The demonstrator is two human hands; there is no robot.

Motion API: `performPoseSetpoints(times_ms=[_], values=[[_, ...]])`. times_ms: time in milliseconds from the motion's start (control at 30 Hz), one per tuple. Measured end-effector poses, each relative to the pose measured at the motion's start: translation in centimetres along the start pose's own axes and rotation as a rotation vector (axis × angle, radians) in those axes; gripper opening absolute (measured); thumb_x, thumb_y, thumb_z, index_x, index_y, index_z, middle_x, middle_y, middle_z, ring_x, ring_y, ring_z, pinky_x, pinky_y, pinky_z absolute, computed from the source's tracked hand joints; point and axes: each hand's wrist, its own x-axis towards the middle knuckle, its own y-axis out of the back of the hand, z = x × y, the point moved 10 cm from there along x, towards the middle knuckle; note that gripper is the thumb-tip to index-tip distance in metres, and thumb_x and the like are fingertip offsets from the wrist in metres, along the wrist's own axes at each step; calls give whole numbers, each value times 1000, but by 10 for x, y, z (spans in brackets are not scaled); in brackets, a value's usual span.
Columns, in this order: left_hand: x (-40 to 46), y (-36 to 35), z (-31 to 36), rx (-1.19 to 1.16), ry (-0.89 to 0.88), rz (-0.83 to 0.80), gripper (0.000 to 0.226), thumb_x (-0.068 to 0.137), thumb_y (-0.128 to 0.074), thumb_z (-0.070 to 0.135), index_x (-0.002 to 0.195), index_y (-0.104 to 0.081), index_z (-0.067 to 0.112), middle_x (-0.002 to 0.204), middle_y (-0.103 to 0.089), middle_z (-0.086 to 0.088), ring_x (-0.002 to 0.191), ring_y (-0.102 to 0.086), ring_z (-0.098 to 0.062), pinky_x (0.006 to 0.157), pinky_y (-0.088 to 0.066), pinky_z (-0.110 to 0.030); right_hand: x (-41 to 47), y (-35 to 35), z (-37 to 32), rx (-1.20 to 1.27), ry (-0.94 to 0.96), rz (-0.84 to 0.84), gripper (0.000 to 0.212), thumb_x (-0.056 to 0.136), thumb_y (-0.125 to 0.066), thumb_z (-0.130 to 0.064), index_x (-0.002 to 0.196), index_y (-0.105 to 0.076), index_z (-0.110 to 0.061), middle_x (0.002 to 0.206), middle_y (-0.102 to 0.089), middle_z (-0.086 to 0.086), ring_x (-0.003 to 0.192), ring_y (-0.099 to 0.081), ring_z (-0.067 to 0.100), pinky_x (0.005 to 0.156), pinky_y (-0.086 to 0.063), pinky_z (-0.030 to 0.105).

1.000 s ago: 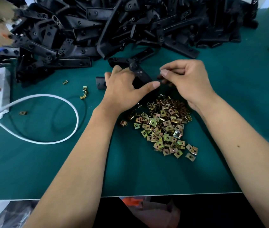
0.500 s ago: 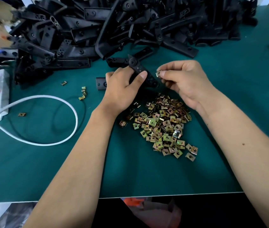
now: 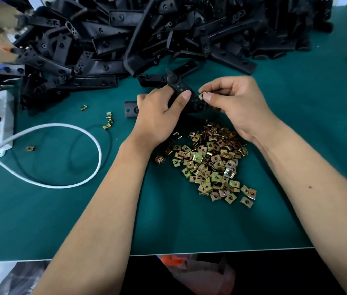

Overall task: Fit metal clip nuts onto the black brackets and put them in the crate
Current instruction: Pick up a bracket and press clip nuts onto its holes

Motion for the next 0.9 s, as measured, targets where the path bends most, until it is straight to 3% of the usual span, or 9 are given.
performPoseSetpoints(times_ms=[167,367,500,600,733,900], values=[[0,0,2,25,-17,0,37,104,-46,47,69,-38,36,68,-47,14,70,-47,-5,96,-32,-44,-1,-1,2,76,-28,-14,16,88,-76,-5,90,-80,-21,84,-77,1,81,-69,11,88,-57,32],[0,-1,4,54,-35,7,33,103,-44,49,73,-43,35,68,-48,15,76,-49,-17,93,-29,-40,-1,-3,3,79,-37,-24,17,88,-77,-6,90,-80,-22,81,-75,-2,80,-67,10,86,-57,29],[2,-2,4,124,-64,51,37,104,-43,50,82,-50,22,69,-50,11,78,-51,-21,87,-24,-36,0,0,2,11,-13,-4,16,87,-79,-10,89,-80,-26,82,-76,-3,80,-68,8,81,-57,25],[3,-3,0,146,-62,83,46,106,-42,51,88,-59,12,77,-60,3,82,-55,-24,88,-25,-37,0,2,1,-25,14,32,16,87,-80,-13,92,-82,-28,88,-79,-6,87,-71,8,88,-58,28],[4,-3,0,152,-61,111,46,106,-42,53,98,-66,14,83,-66,2,86,-58,-23,88,-24,-37,1,2,7,21,-22,60,14,90,-76,-17,92,-83,-29,89,-79,-6,88,-71,8,78,-55,25],[4,-2,0,145,-59,115,48,105,-43,54,93,-65,13,79,-65,1,83,-57,-23,85,-22,-35,2,4,11,-24,-45,93,8,88,-78,-24,83,-81,-29,79,-77,-11,74,-66,-2,71,-51,21]])
